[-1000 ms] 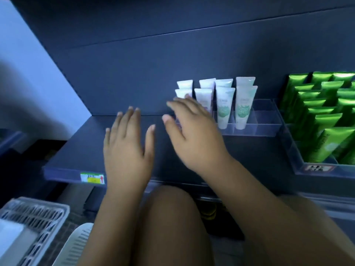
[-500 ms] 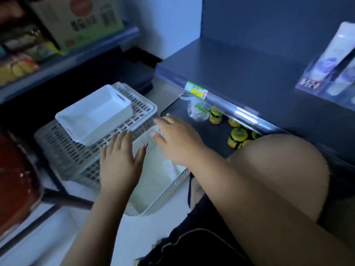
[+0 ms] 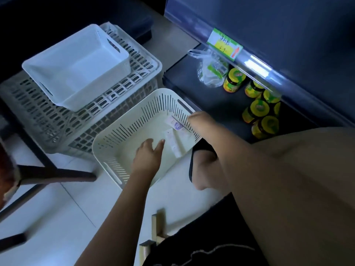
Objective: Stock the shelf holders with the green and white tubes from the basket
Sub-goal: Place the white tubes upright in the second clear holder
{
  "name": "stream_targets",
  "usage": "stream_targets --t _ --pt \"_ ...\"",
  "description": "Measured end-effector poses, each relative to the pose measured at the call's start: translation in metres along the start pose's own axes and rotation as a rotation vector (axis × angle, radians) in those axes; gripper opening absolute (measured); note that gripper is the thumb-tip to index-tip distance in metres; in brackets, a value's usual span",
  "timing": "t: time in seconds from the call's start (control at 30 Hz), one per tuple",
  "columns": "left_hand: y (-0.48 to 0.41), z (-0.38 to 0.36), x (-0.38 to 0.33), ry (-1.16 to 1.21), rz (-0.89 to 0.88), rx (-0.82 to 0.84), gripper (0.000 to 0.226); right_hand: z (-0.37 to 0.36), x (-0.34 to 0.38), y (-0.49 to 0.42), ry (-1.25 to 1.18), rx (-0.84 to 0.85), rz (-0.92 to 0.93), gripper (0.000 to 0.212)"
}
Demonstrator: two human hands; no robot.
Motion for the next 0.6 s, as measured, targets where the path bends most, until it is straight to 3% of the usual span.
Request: stream_targets --t 0.1,0.23,0.37,0.43,0.5,0.6 --pt "-0.025 -0.037 0.000 0.108 0.148 0.118 0.065 -0.020 0.006 -0.030 -0.114 -0.032 -0.023 0.020" --pt "-0.061 -0.092 -0.006 0.108 0.219 0.213 0.056 -0.053 0.012 -0.065 -0.142 -0.022 -0.024 0.027" --pt "-0.087 -0.128 -0.010 -0.053 0.262 0.221 0.013 -0.095 -0.007 -0.107 0.045 0.024 -0.097 0.035" --pt "-0.099 -0.140 -0.013 -0.166 0.251 0.235 0.026 -0.113 -0.014 -0.125 0.140 0.004 -0.142 0.039" --pt "-0.116 -0.149 -0.009 -0.265 0.253 0.211 0.044 -0.114 -0.012 -0.135 0.266 -0.119 -0.139 0.035" --pt "-0.132 -0.139 0.013 -0.181 0.419 0.114 0.040 -0.121 -0.006 -0.143 0.317 -0.202 -0.066 0.030"
Point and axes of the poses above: each hand's wrist, its own y-axis away from the middle knuckle, its own z-axis out of the back of the hand, x = y × z, the point moved 8 cm from there along -y, towards the middle knuckle, and after that the axes turned 5 degrees about -x, right-handed, at the moved point
